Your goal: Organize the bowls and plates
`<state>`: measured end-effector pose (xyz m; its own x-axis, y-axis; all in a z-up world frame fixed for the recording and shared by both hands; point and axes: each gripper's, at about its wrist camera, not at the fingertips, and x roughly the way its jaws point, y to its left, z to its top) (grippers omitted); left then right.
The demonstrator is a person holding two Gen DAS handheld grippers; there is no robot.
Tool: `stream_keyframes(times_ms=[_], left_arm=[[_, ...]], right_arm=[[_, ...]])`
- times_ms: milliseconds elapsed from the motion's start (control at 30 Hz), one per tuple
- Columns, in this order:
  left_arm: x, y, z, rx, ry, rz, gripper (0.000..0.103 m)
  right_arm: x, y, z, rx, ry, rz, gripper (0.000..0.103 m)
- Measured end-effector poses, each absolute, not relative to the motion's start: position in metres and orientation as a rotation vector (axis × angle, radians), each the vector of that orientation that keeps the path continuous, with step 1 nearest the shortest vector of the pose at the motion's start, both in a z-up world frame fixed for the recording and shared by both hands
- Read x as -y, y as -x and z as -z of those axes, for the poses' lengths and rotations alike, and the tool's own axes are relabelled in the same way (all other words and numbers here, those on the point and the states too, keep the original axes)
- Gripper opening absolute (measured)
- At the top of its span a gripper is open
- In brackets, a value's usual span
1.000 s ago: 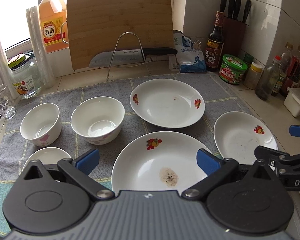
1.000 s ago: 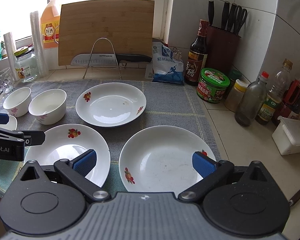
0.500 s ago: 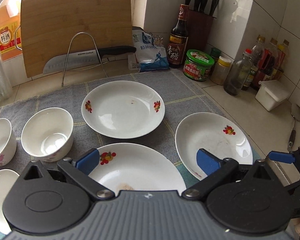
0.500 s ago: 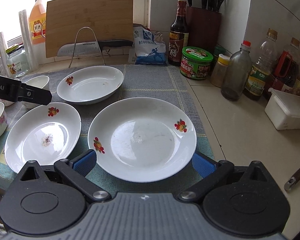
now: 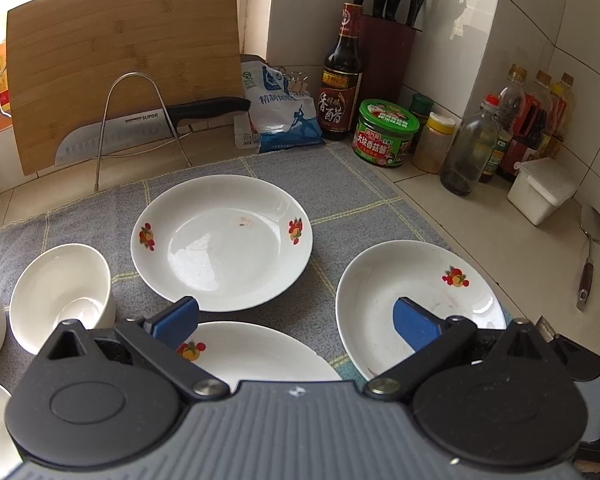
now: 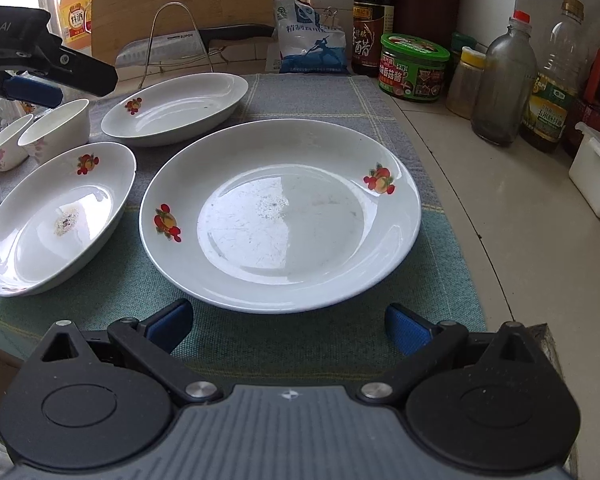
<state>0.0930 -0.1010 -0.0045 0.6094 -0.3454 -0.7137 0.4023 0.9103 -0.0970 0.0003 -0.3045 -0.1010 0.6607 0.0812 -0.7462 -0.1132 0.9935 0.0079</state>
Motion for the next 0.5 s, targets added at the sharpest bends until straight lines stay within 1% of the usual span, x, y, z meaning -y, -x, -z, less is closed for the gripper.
stream_keyframes(times_ms=[267,500], left_arm=[[0.126,-0.112,0.003,-0.81,-0.154,0.504,0.102],[0.167,-0.136,0.009,-0.826,-0.238,0.655,0.102]], right_arm=[[0.306,-0.006,0.107,-0.798,0.094,-0.163,0.103],[0.307,-0.004,0.108,-0.765,0.087,-0.16,0.103]])
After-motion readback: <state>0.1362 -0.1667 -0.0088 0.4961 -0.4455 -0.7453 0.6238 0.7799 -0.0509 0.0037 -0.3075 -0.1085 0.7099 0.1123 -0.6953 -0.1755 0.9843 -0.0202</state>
